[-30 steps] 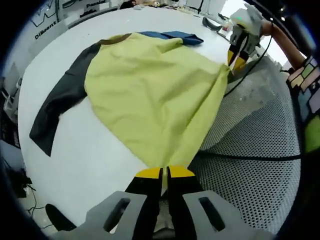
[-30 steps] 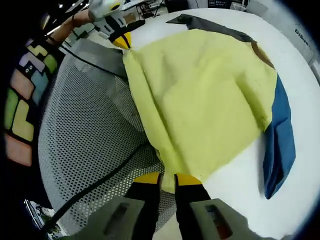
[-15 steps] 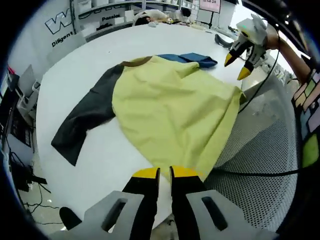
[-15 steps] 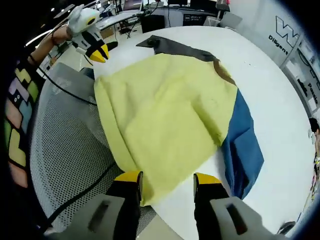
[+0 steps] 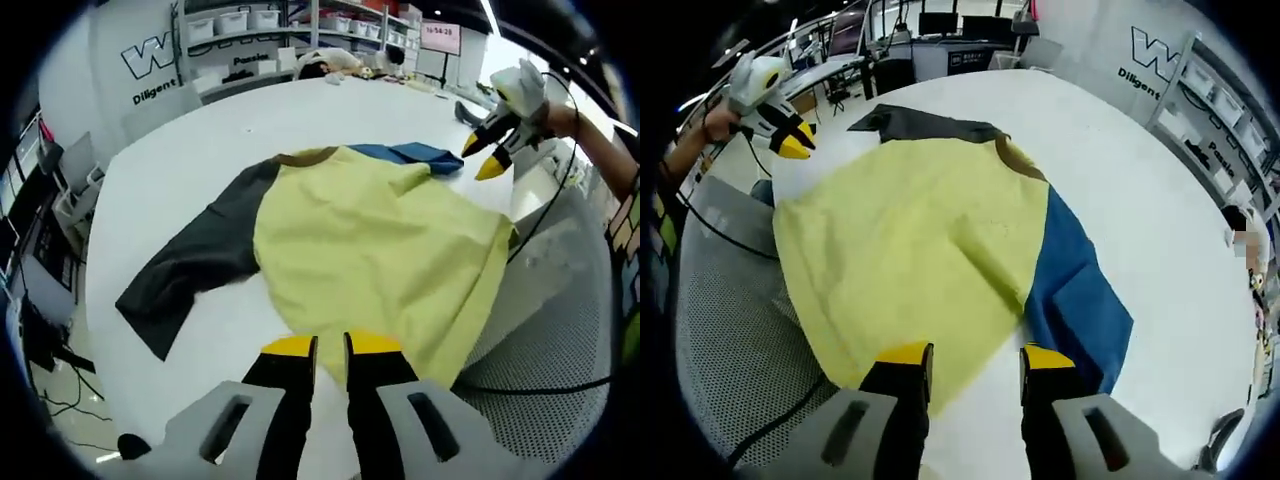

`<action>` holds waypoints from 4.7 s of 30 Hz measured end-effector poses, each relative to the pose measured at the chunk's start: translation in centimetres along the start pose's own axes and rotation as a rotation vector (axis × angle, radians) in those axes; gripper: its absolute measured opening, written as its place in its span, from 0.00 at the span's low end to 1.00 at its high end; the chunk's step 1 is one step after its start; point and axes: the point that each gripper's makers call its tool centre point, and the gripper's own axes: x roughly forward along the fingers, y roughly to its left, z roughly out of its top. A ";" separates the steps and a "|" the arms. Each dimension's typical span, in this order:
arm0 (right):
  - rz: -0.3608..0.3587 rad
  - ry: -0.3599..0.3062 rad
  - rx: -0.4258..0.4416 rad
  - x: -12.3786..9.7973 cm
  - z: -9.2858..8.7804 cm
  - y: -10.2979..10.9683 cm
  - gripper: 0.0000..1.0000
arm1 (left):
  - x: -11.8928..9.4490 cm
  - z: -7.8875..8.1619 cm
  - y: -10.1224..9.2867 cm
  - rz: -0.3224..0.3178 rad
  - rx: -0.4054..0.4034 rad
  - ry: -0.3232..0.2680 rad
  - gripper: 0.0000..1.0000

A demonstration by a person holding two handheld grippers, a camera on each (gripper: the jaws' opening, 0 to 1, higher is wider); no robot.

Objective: Fold the garment on the visible template until the final outline fits inside the template.

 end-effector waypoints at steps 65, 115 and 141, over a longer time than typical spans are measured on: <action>-0.191 -0.211 0.318 10.6 5.2 -8.2 0.00 | 12.7 6.6 9.3 0.187 -0.277 -0.252 0.00; -0.239 -0.206 0.184 14.1 10.2 -15.3 0.00 | 15.0 9.4 12.7 0.226 -0.309 -0.280 0.00; -0.139 -0.286 0.051 14.6 16.4 -16.6 0.19 | 16.3 15.8 14.1 0.128 -0.164 -0.339 0.17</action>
